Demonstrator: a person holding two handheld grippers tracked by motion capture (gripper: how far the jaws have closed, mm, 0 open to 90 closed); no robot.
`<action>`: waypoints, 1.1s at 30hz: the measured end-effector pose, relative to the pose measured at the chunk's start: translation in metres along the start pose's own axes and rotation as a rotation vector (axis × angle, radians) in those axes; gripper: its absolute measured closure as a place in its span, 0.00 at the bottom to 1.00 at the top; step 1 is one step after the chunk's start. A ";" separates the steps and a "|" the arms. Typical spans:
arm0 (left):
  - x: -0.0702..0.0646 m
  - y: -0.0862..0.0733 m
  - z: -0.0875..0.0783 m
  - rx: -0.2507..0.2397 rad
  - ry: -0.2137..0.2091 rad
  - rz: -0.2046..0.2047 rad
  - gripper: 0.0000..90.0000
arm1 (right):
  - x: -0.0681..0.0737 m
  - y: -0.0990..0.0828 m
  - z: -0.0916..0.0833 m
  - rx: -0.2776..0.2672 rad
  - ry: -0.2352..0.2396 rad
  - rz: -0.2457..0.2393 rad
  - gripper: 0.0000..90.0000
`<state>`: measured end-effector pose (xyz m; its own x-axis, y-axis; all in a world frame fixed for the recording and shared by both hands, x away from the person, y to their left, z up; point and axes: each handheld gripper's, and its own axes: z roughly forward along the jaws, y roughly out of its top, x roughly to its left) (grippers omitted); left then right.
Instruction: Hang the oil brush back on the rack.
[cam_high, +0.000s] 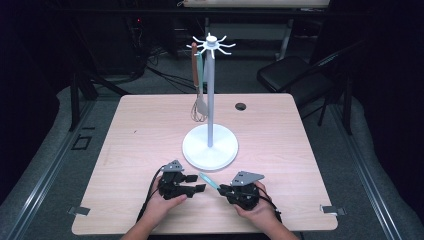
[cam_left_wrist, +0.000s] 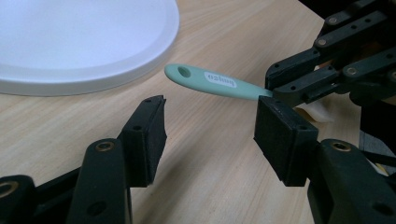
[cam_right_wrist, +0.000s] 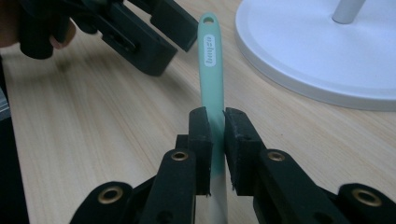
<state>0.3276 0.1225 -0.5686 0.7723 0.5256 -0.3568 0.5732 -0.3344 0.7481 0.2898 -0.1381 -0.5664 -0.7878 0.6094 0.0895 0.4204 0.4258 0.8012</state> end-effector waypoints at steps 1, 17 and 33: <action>0.000 0.000 0.001 -0.001 -0.007 -0.005 0.48 | 0.001 0.000 0.000 -0.006 0.004 -0.001 0.90; 0.000 0.000 0.005 -0.007 -0.050 -0.027 0.49 | 0.006 0.001 0.007 -0.005 0.049 -0.007 0.89; 0.002 -0.002 0.005 -0.012 -0.037 -0.043 0.50 | -0.001 -0.014 -0.004 0.110 0.059 0.032 0.80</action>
<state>0.3294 0.1201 -0.5731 0.7566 0.5100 -0.4092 0.6031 -0.3025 0.7381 0.2833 -0.1474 -0.5749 -0.7969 0.5849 0.1509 0.4899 0.4796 0.7280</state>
